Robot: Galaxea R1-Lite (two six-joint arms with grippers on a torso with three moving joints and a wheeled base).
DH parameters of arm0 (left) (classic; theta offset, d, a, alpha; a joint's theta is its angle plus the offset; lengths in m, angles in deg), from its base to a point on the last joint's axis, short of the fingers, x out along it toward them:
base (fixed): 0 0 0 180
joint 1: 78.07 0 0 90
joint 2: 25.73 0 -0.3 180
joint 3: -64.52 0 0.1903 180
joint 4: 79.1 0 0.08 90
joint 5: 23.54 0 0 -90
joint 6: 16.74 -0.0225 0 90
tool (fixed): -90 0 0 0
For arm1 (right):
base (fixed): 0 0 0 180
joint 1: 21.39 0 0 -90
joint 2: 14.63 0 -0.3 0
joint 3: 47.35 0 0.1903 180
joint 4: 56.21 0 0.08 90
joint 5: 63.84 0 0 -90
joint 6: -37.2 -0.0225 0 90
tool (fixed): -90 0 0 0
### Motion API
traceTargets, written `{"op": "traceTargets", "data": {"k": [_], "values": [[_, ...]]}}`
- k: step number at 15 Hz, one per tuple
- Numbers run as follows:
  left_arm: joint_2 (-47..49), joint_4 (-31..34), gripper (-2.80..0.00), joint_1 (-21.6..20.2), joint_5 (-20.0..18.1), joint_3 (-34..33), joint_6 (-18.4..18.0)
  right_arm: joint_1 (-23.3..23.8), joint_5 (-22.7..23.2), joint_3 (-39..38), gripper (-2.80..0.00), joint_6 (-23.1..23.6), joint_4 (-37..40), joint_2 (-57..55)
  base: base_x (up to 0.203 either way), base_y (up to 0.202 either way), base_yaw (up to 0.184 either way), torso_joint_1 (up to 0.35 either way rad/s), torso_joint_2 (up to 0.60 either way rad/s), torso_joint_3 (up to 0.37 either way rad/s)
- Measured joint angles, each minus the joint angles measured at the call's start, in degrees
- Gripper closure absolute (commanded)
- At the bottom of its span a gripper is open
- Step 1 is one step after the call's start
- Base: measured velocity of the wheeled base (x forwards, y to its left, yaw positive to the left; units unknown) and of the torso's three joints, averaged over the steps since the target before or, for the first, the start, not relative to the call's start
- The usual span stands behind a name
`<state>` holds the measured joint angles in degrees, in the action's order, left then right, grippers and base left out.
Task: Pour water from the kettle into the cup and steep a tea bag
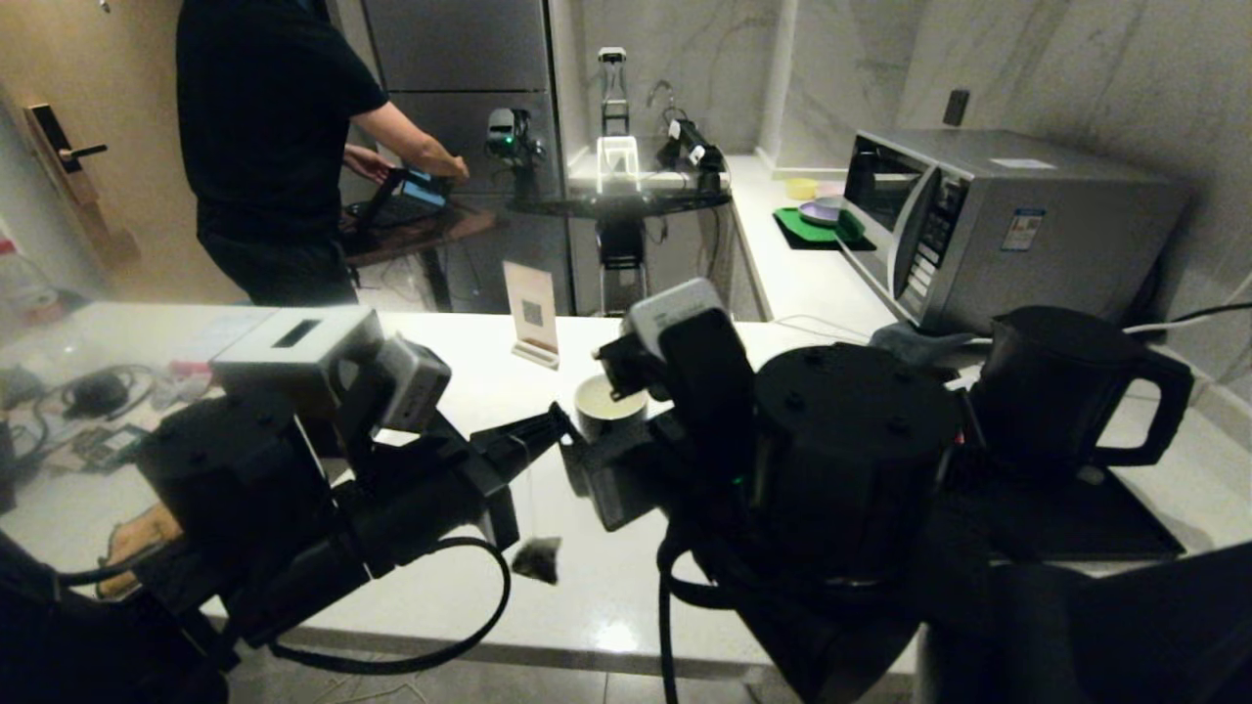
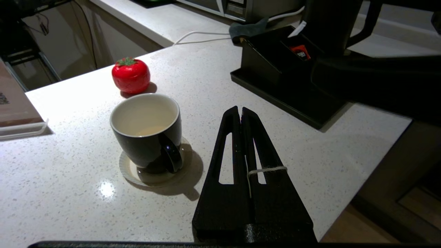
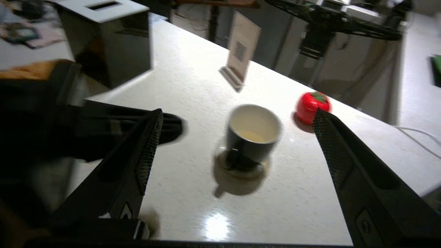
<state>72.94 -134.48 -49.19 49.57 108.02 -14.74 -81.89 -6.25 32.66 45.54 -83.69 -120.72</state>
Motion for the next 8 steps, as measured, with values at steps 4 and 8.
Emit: {"op": "traceTargets", "data": {"k": [4,8], "values": [[-0.3,0.0,0.0,-0.09,0.08,-0.19,0.0,6.01,-2.87,-2.91,-2.8,2.51,-0.71,1.84,0.0,0.0,0.0,0.0,0.0,0.0],[-0.4,0.03,0.0,-0.16,0.18,-0.57,0.0,16.13,-4.46,-5.53,-2.8,6.9,-4.22,3.7,0.0,0.0,0.0,0.0,0.0,0.0]]}}
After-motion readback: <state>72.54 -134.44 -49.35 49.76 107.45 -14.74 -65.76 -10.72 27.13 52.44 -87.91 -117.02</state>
